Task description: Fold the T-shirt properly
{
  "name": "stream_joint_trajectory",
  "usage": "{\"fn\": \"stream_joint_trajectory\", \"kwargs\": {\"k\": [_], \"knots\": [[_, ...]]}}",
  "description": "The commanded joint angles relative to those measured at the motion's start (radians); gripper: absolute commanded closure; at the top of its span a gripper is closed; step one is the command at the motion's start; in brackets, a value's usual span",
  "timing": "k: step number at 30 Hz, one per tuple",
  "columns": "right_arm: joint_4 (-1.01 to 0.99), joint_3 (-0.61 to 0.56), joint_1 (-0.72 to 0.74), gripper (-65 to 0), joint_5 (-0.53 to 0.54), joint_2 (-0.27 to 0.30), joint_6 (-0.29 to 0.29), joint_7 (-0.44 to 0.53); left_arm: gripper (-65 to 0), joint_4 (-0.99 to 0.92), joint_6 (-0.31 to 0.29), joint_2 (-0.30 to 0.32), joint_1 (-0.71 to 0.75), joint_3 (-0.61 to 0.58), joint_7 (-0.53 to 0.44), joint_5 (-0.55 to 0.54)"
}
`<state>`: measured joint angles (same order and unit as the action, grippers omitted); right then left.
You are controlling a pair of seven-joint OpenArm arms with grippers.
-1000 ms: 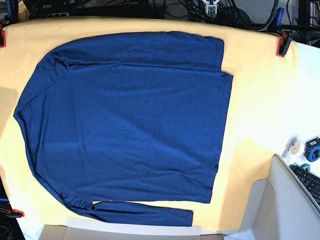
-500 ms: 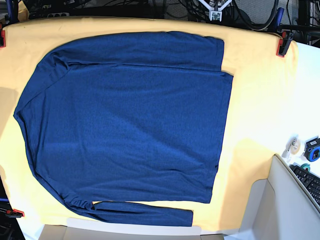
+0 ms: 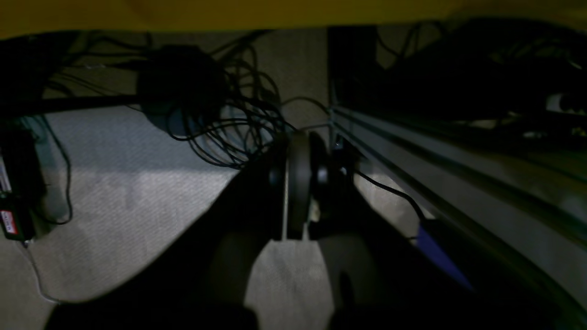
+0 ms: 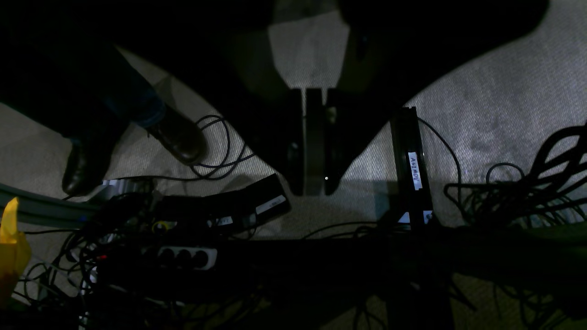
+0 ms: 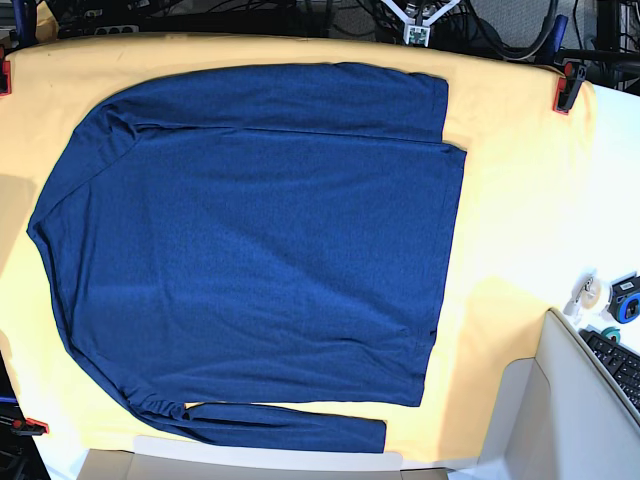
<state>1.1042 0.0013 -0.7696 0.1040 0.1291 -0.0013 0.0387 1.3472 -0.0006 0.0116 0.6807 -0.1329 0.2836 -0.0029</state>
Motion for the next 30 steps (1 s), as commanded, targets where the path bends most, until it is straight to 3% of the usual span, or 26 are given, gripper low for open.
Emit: {"fn": "stream_joint_trajectory", "kwargs": {"k": [1,15,25,30], "knots": [[0.009,0.003,-0.018,0.0,-0.002,0.004,-0.003,0.016,0.0,0.011,-0.003,-0.002,0.015,-0.001,-0.013,0.001],[0.055,0.004,-0.027,0.0,0.003,0.005,-0.003,0.016,0.0,0.035,-0.003,-0.002,0.017,-0.001,-0.017,0.001],[0.506,0.087,-0.256,0.0,0.001,0.008,-0.003,0.016,0.0,0.51,-0.003,0.012,0.222,-0.003,-0.01,0.002],[0.666,0.105,-0.333,0.0,0.009,0.008,0.004,0.016,0.0,0.624,-0.003,0.103,0.256,-0.044,-0.008,0.001]]}}
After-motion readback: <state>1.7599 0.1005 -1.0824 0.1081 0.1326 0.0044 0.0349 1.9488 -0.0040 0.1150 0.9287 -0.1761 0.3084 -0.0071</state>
